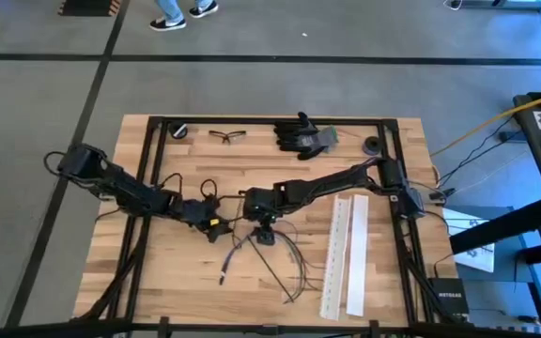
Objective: Ziptie cables
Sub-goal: Wrap the zip tie on the cables
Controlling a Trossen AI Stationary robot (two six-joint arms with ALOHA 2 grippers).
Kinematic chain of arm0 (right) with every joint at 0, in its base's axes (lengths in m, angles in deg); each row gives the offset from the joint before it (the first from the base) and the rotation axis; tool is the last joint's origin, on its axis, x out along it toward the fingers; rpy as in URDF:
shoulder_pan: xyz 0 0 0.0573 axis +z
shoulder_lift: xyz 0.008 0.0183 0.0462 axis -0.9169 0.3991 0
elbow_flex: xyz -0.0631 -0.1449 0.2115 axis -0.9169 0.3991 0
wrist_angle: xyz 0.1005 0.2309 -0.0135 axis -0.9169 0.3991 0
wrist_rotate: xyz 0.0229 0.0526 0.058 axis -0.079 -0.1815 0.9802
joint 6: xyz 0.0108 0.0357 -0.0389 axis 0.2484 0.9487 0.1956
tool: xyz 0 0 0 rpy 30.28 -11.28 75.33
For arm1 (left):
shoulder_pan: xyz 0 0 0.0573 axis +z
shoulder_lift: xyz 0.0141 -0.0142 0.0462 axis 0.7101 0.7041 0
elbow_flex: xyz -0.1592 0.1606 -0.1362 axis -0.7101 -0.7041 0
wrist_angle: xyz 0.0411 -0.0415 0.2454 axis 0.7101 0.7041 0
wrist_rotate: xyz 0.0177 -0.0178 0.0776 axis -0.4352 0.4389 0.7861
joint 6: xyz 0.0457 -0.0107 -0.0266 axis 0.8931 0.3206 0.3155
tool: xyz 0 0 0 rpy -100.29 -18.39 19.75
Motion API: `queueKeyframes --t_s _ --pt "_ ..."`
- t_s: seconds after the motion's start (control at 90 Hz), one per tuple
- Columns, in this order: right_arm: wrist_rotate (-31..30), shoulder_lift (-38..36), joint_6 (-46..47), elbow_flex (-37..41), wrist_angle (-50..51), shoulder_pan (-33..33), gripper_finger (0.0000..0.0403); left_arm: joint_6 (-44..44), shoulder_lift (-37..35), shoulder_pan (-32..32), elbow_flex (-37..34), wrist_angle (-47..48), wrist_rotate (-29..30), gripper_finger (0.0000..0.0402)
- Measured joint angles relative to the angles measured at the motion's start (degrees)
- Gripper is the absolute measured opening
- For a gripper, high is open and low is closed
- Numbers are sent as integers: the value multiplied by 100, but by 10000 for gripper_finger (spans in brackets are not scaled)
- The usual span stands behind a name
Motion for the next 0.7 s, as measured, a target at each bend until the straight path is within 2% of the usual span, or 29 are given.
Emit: queueKeyframes --t_s 0.3,0.578,0.7 --pt "7 0 22 164 -60 0 223 103 31 367 4 -299 89 182" --pt "0 0 33 235 -224 0 223 -195 300 319 20 -321 -75 182" --pt "-2 0 33 235 -230 0 223 -329 316 265 72 -355 118 182"
